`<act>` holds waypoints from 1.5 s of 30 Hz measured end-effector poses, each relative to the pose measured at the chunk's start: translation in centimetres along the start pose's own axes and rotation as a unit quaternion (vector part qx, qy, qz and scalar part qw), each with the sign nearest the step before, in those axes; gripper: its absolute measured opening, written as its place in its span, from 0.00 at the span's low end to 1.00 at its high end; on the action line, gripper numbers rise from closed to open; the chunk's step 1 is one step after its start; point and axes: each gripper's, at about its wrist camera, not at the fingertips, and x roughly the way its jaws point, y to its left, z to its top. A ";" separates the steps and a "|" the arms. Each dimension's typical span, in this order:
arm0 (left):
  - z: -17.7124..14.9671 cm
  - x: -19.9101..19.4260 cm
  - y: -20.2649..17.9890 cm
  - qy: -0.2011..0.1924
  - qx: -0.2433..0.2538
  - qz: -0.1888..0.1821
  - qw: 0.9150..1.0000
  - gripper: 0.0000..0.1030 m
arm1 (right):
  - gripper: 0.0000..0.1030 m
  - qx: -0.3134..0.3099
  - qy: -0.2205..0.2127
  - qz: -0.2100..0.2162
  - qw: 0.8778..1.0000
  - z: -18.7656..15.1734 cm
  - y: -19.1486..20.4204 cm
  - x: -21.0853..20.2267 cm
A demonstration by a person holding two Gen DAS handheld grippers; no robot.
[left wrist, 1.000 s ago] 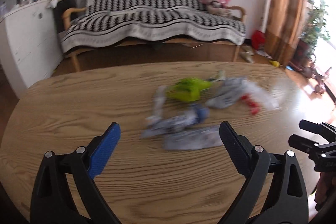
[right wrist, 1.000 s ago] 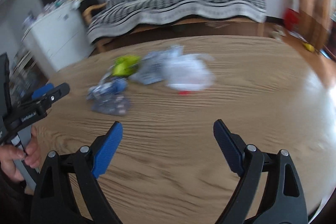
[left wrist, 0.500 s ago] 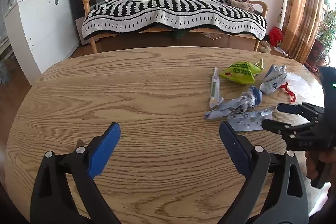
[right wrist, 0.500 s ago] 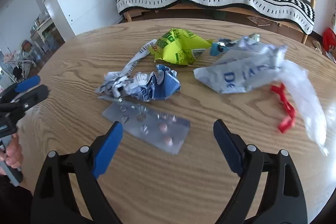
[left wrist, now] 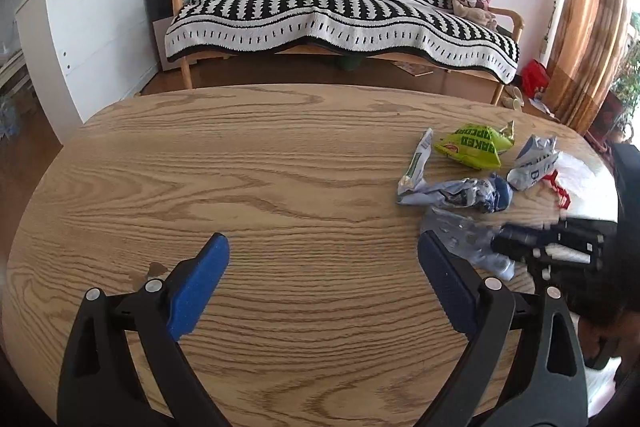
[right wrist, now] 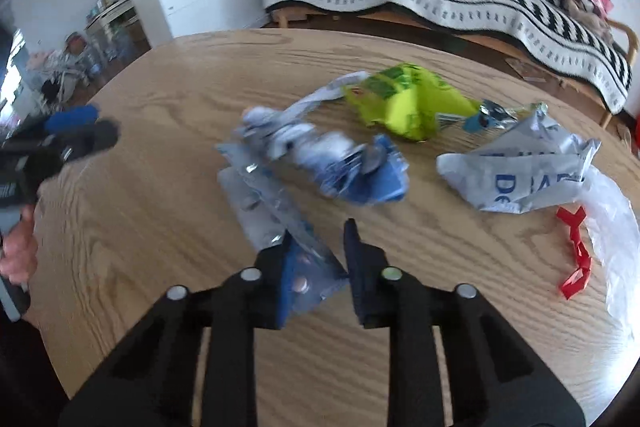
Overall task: Collect trash
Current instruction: 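Grasp the blister pill pack with the right tool while the left tool grasps the crumpled blue-white wrapper, then carry wrapper and pill pack over the bin and open both tools to drop them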
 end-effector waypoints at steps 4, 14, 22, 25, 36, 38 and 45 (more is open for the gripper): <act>0.3 -0.3 -0.8 -0.008 0.002 0.002 1.000 0.90 | 0.06 -0.014 -0.007 0.004 1.000 -1.3 1.2 -2.4; 1.8 2.2 -8.0 0.015 0.027 -0.042 0.999 0.90 | 0.06 0.008 -0.029 -0.029 0.999 -6.3 -0.3 -11.9; 2.1 6.0 -15.3 0.065 0.028 -0.033 0.997 0.90 | 0.06 0.036 -0.039 -0.059 0.997 -11.1 -4.1 -17.7; 1.5 7.5 -16.8 0.088 0.034 -0.015 0.995 0.90 | 0.06 0.044 -0.044 -0.068 0.996 -12.6 -5.2 -19.6; 1.3 7.8 -16.5 0.070 0.023 0.026 0.997 0.46 | 0.06 0.081 -0.066 -0.087 0.991 -15.4 -7.9 -23.9; 1.2 7.4 -16.1 0.073 0.015 0.019 0.997 0.41 | 0.06 0.087 -0.067 -0.091 0.990 -15.4 -8.3 -24.1; 0.9 2.7 -15.2 0.057 0.028 0.004 0.998 0.38 | 0.05 0.112 -0.076 -0.113 0.984 -16.6 -9.1 -26.1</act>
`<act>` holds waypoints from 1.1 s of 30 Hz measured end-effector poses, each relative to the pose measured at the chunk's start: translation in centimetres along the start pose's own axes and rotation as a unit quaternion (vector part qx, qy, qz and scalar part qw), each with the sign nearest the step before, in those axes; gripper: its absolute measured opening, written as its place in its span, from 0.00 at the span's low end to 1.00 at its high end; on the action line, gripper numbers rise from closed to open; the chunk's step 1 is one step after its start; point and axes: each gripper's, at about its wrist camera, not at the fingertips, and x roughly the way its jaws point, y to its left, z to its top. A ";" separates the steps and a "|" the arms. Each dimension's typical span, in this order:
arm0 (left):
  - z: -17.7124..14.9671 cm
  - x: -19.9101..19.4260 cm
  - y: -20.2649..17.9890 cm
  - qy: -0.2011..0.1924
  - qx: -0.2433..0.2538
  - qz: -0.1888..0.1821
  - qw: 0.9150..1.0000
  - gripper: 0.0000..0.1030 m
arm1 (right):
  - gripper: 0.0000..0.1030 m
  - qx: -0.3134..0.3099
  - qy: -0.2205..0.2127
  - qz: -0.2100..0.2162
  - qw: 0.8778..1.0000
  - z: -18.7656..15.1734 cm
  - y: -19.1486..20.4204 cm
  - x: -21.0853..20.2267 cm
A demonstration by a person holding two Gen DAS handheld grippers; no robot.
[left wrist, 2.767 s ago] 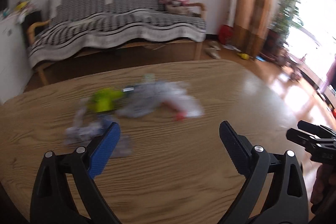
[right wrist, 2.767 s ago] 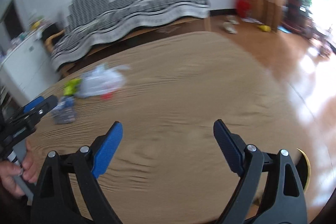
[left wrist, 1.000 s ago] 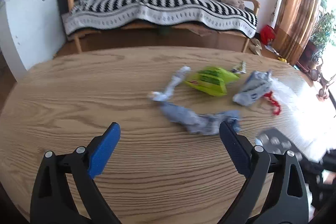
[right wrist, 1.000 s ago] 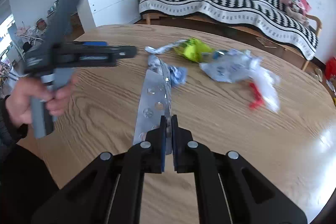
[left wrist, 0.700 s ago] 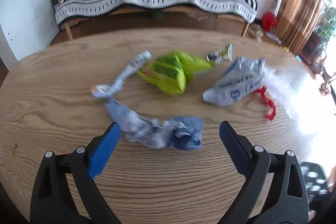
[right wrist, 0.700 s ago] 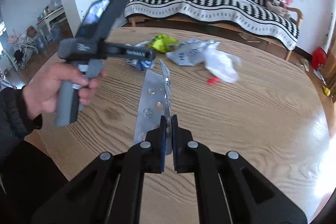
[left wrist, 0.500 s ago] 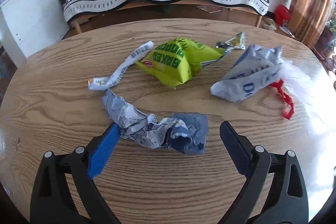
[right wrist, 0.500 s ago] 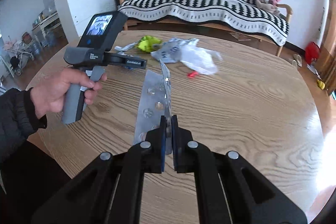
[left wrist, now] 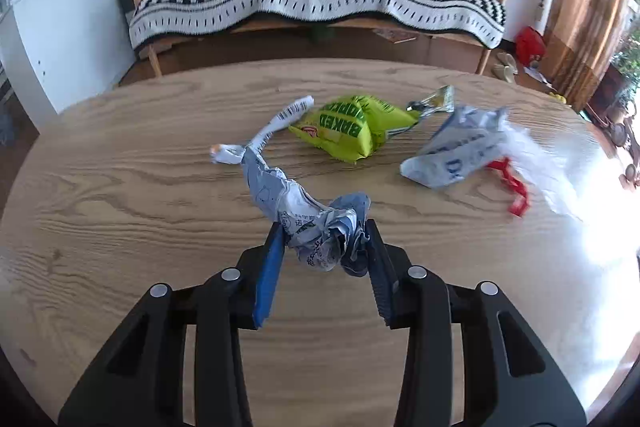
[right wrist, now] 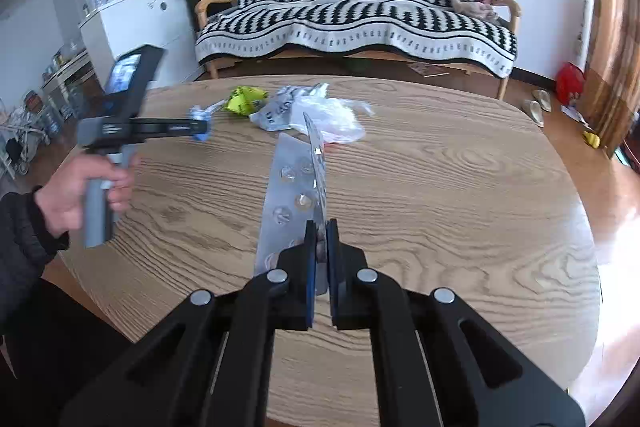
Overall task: Collect trash
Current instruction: 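Carry wrapper and pill pack over the bin and open both tools to drop them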
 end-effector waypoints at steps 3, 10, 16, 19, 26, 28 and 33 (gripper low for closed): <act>-0.3 -2.8 -0.8 -0.014 0.003 -0.027 1.000 0.38 | 0.06 0.016 -0.001 -0.019 1.000 -0.9 -1.1 -1.1; -1.3 -8.4 -8.4 -0.068 0.053 -0.102 0.991 0.38 | 0.06 0.114 -0.010 -0.110 0.987 -5.4 -8.9 -6.4; -4.9 -12.1 -19.8 -0.082 0.131 -0.190 0.969 0.38 | 0.06 0.229 -0.012 -0.205 0.952 -11.5 -17.5 -11.8; -7.5 -13.5 -25.4 -0.085 0.174 -0.232 0.953 0.38 | 0.06 0.301 0.007 -0.243 0.922 -15.5 -21.6 -13.8; -15.3 -15.1 -37.3 -0.061 0.276 -0.309 0.908 0.39 | 0.06 0.395 0.095 -0.276 0.871 -24.0 -27.9 -14.0; -16.9 -15.1 -39.3 -0.055 0.291 -0.320 0.900 0.39 | 0.06 0.419 0.120 -0.267 0.859 -26.3 -29.3 -13.4; -19.8 -14.6 -43.1 -0.037 0.319 -0.336 0.885 0.39 | 0.06 0.454 0.158 -0.243 0.843 -30.1 -31.5 -12.0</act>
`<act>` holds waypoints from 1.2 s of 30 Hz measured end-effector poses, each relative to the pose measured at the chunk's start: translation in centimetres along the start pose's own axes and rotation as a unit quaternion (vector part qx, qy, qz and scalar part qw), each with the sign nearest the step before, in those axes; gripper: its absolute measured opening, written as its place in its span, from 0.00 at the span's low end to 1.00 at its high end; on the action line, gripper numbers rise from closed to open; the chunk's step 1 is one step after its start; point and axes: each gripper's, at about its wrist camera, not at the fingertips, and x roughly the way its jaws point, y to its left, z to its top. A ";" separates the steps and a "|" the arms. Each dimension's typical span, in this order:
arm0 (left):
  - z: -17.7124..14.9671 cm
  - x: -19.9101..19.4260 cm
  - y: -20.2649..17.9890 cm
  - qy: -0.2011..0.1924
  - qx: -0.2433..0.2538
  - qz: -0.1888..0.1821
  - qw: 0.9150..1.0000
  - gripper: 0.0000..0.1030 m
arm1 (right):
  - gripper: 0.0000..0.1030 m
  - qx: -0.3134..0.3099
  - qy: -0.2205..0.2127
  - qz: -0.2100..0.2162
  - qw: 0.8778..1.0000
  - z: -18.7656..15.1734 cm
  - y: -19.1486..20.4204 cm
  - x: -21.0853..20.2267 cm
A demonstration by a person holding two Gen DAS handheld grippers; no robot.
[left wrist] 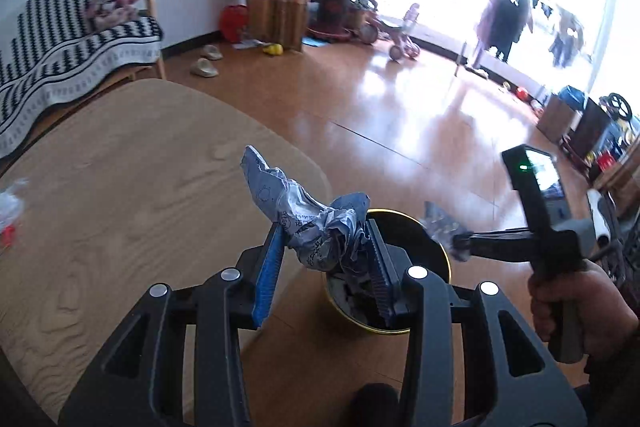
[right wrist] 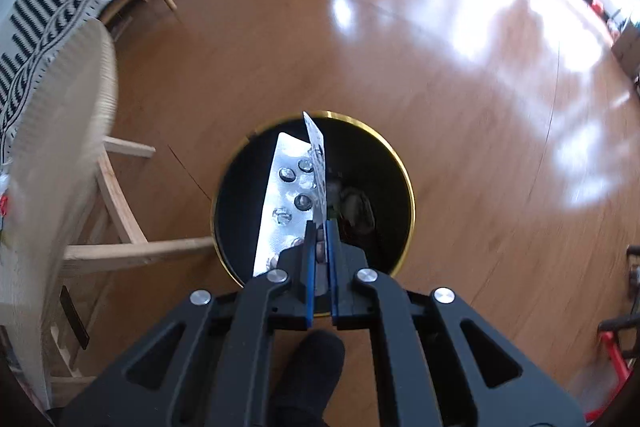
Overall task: Collect trash
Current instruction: 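Carry wrapper and pill pack over the bin and open both tools to drop them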
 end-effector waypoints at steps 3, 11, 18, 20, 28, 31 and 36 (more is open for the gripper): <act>0.2 1.4 -0.9 0.008 0.009 -0.011 1.000 0.39 | 0.06 0.012 0.022 0.006 1.000 0.0 -1.3 1.6; 0.7 3.6 -0.7 0.021 0.012 -0.013 1.000 0.39 | 0.06 0.025 0.030 0.017 0.999 1.2 -1.6 3.0; 0.2 4.8 -2.0 0.034 0.001 -0.017 0.999 0.39 | 0.13 0.029 0.020 0.027 0.999 1.4 -1.8 2.9; 0.2 5.2 -2.2 0.039 -0.003 -0.020 0.999 0.39 | 0.45 0.034 0.011 0.025 0.999 1.5 -2.2 2.5; 0.1 8.2 -3.9 0.067 -0.012 -0.054 0.996 0.39 | 0.79 0.073 -0.043 0.015 0.996 1.8 -4.5 -0.1; -0.2 9.9 -4.9 0.082 -0.013 -0.068 0.994 0.40 | 0.80 0.094 -0.066 -0.005 0.993 1.9 -5.7 -1.1; -0.5 12.3 -6.3 0.101 -0.015 -0.087 0.991 0.40 | 0.82 0.138 -0.102 -0.011 0.985 1.6 -8.1 -3.0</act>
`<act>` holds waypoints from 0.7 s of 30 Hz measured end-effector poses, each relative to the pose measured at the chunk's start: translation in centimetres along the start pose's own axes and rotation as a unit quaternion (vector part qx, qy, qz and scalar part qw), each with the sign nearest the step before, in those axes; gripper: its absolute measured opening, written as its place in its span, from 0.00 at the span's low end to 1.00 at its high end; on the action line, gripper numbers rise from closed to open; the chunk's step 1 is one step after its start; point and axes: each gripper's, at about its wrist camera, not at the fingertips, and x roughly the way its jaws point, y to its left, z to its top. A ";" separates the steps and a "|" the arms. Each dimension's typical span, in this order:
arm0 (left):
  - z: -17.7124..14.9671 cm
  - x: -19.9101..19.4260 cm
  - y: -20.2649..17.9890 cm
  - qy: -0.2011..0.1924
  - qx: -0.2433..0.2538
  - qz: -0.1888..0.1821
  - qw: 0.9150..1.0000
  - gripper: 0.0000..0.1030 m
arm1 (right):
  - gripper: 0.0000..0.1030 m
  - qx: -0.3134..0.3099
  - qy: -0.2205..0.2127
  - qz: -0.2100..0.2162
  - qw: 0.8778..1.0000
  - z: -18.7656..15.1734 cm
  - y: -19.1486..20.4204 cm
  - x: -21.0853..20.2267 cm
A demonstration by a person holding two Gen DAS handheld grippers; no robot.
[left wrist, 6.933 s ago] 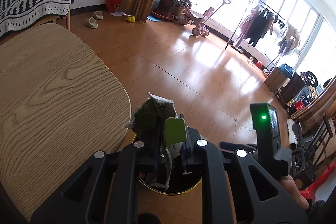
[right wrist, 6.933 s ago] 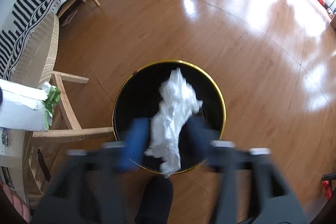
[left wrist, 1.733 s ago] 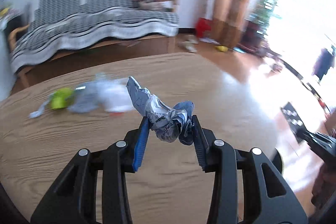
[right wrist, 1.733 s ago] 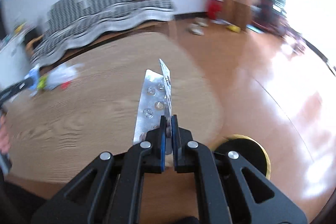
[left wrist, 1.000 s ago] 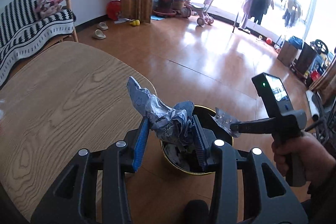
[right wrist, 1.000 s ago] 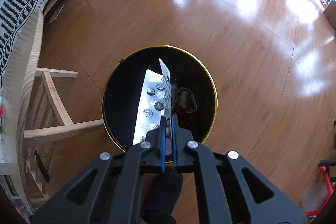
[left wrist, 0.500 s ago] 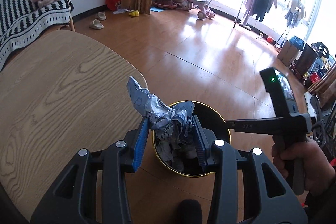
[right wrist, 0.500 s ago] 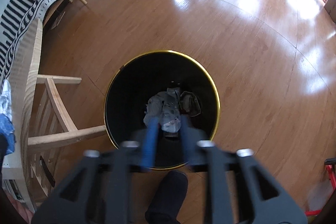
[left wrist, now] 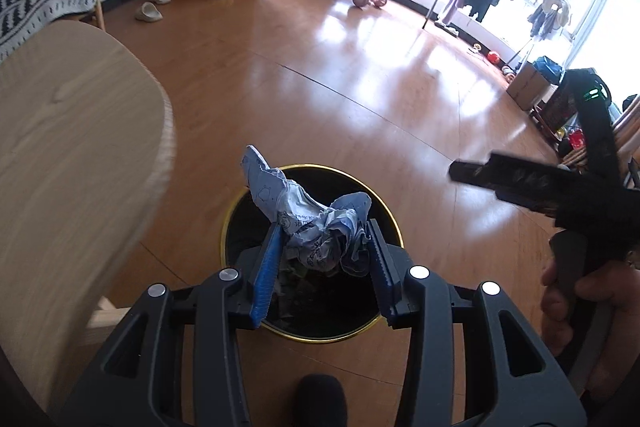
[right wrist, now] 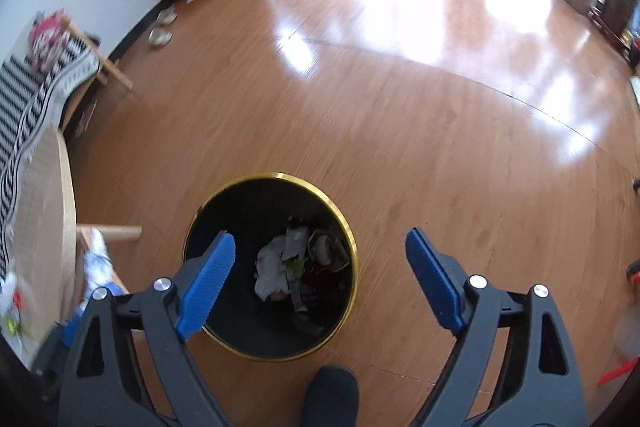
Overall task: Collect trash
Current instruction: 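Carry wrapper and pill pack over the bin and open both tools to drop them, then grasp the clear plastic bag with the right tool while the left grasps a white strip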
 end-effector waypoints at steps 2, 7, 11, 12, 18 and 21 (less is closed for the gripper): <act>0.1 0.8 -0.2 0.006 0.000 -0.011 1.000 0.42 | 0.83 0.007 -0.011 0.000 1.000 0.3 -0.7 -0.5; 0.0 1.9 -1.1 0.003 0.014 -0.009 1.000 0.61 | 0.83 0.018 -0.020 0.011 1.000 0.4 -1.7 -1.0; 0.0 1.5 -0.7 -0.001 0.014 -0.011 1.000 0.73 | 0.83 0.012 -0.019 0.011 1.000 0.4 -1.4 -1.1; 0.1 1.2 -0.5 -0.003 0.015 -0.010 1.000 0.73 | 0.83 0.013 -0.018 0.013 1.000 0.4 -1.2 -1.1; 0.8 -3.1 1.6 -0.036 0.007 0.008 0.999 0.85 | 0.83 -0.040 -0.030 0.021 0.999 -0.1 3.3 -2.2; 0.6 -7.4 4.2 -0.063 0.009 0.040 0.997 0.89 | 0.83 -0.074 -0.036 0.038 0.996 -0.5 7.0 -2.9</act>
